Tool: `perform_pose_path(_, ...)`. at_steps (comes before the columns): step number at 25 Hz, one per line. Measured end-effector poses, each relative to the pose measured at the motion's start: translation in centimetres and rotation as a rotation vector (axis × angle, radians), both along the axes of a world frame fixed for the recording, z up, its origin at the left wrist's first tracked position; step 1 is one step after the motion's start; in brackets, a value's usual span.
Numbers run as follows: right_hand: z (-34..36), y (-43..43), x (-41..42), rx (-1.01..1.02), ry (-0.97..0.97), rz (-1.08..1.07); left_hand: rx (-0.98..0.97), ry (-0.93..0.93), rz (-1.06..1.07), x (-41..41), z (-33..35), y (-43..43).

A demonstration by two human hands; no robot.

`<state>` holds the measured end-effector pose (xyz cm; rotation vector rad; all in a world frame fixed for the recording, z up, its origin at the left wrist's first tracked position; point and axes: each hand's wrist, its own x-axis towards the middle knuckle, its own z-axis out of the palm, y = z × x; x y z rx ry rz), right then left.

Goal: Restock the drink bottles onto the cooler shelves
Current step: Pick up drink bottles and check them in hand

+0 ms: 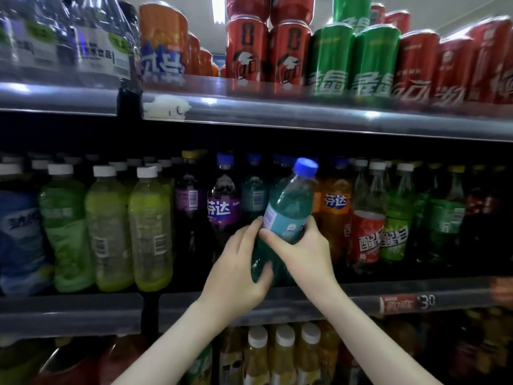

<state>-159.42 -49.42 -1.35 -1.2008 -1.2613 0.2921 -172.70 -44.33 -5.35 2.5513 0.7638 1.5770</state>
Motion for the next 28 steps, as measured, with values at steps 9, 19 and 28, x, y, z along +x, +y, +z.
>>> perform_pose_path(9,-0.7,3.7,-1.5,0.07,-0.516,-0.372,0.123,0.052,0.37,0.9,0.6,2.1)
perform_pose_path(19,-2.8,4.5,1.7,0.201,-1.008,-0.428,0.25,0.285,0.495,0.3,0.2,3.6)
perform_pose_path(28,-4.3,5.3,2.3,0.145,-1.06,-0.337,0.377,0.443,0.552,-1.6,0.5,4.5)
